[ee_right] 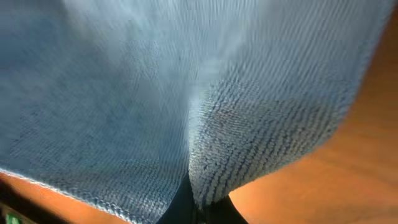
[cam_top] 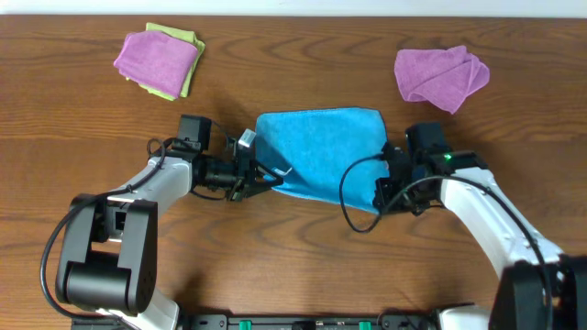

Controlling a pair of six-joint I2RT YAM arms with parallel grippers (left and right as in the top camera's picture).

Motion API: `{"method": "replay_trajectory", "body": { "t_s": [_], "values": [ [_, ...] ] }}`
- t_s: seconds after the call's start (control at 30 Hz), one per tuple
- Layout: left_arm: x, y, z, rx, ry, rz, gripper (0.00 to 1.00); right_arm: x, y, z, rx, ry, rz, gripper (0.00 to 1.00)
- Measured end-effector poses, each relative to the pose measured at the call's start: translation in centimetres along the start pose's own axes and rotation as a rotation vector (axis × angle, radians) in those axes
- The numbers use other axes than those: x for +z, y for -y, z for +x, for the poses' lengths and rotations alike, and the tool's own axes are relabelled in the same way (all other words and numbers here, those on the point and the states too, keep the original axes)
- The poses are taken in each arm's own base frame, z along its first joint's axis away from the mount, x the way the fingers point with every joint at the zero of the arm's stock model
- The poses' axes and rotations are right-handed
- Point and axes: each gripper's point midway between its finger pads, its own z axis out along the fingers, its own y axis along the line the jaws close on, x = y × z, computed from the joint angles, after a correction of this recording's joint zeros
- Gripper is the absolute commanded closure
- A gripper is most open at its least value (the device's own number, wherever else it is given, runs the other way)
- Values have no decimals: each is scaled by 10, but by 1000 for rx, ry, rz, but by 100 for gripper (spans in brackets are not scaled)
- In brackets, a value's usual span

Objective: Fold the cloth

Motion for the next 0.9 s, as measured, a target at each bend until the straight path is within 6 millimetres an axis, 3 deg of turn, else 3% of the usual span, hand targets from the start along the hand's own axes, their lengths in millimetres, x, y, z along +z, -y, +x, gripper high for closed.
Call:
{"method": "replay_trajectory", "body": {
  "t_s": [0.1,0.27,0.43,0.67,0.9],
  "values": [
    [-2,6,-6,53,27,-6,94,-7,-2,-20,-30,96,5,99],
    [-12,34,-35,178,172,-27,94,-15,-3,-62,-73,267,12,99],
    [-18,26,-55,137,277,-100,94,-24,3,-100,-100,418,62,99],
    [-28,34,-88,214,432,-134,94,-8,12,-124,-108,472,79,99],
    [-30,18,-115,216,516,-160,94,4,11,-152,-137,528,89,99]
  ]
}}
